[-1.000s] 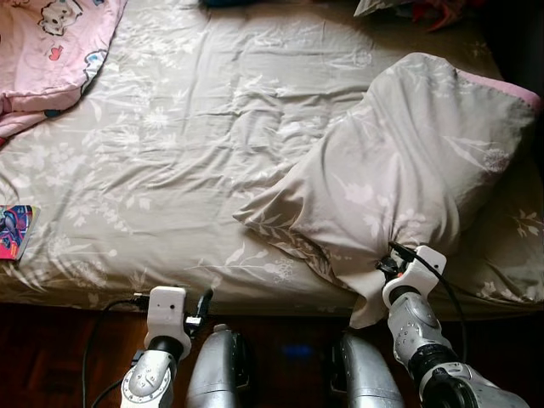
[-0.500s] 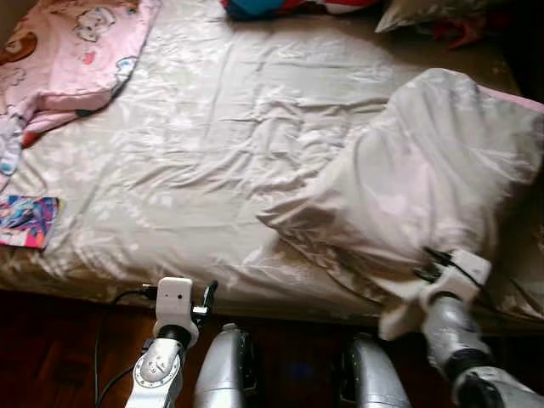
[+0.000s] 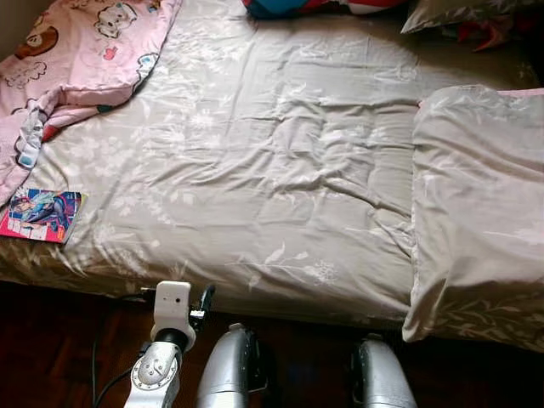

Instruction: Clean up the room

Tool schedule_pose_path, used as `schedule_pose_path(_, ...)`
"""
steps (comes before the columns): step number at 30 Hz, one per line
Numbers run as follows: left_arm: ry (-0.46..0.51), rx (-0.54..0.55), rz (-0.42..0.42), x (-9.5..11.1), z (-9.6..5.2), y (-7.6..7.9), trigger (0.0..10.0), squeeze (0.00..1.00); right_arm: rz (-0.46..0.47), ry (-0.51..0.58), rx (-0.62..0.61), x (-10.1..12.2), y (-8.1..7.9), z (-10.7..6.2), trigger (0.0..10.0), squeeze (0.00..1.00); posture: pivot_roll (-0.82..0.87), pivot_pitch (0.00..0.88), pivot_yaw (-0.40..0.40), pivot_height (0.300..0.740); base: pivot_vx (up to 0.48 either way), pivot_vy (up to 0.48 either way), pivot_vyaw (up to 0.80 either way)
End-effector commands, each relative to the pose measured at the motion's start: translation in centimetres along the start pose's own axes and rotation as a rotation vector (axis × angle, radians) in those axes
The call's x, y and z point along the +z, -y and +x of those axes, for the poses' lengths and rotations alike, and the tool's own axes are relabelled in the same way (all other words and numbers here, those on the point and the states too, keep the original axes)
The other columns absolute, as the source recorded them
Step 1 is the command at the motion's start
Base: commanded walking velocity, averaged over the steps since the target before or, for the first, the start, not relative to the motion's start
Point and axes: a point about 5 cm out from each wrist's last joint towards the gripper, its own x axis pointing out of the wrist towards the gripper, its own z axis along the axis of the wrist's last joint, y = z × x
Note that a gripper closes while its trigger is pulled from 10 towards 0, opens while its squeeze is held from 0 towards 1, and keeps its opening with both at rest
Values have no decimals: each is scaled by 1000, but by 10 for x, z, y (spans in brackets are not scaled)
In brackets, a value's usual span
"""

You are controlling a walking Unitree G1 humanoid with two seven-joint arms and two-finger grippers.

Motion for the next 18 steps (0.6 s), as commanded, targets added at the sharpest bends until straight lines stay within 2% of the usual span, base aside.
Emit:
schedule_pose_path(1,-50,1,9,-13,-8,-3,10000,0,-6,35,-75,10,16,5,10000,0,-141,255,83,646,0,0,0)
schedule_pose_path(2,-51,-1,9,-14,-9,-3,10000,0,-12,41,-65,9,13,4,10000,898,-140,257,84,646,0,0,0)
schedule_pose_path(3,-52,-1,9,-14,-9,-3,10000,0,-12,44,-63,9,12,3,10000,898,-138,260,87,646,0,0,0)
schedule_pose_path(4,-53,-1,8,-14,-9,-3,10000,0,-13,49,-56,8,10,3,10000,1000,-138,260,87,646,0,0,0)
schedule_pose_path(7,-55,-1,7,-16,-10,-3,10000,0,-19,72,-48,10,8,2,10000,1000,-131,263,92,646,0,0,0)
schedule_pose_path(10,-67,-7,2,-18,-11,-2,10000,0,-66,134,-42,19,7,2,10000,1000,-134,268,93,646,0,0,0)
schedule_pose_path(11,-74,-13,2,-19,-12,-1,10000,0,-89,148,-55,23,9,3,10000,220,-134,268,93,646,0,0,0)
schedule_pose_path(12,-75,-15,3,-20,-12,-1,10000,0,-98,155,-59,24,10,4,10000,220,-134,268,93,646,0,0,0)
schedule_pose_path(13,-77,-15,3,-20,-12,0,10000,0,-98,175,-58,27,10,4,10000,0,-136,269,93,646,0,0,0)
schedule_pose_path(16,-80,-16,-1,-21,-13,0,10000,0,-110,239,-13,34,2,2,10000,0,-139,270,92,646,0,0,0)
schedule_pose_path(17,-83,-16,-3,-22,-13,0,10000,0,-97,255,67,33,-11,-3,10000,0,-140,269,91,646,0,0,0)
schedule_pose_path(18,-88,-16,-8,-23,-13,1,10000,0,-63,252,195,25,-33,-11,10000,0,-143,267,91,646,0,0,0)
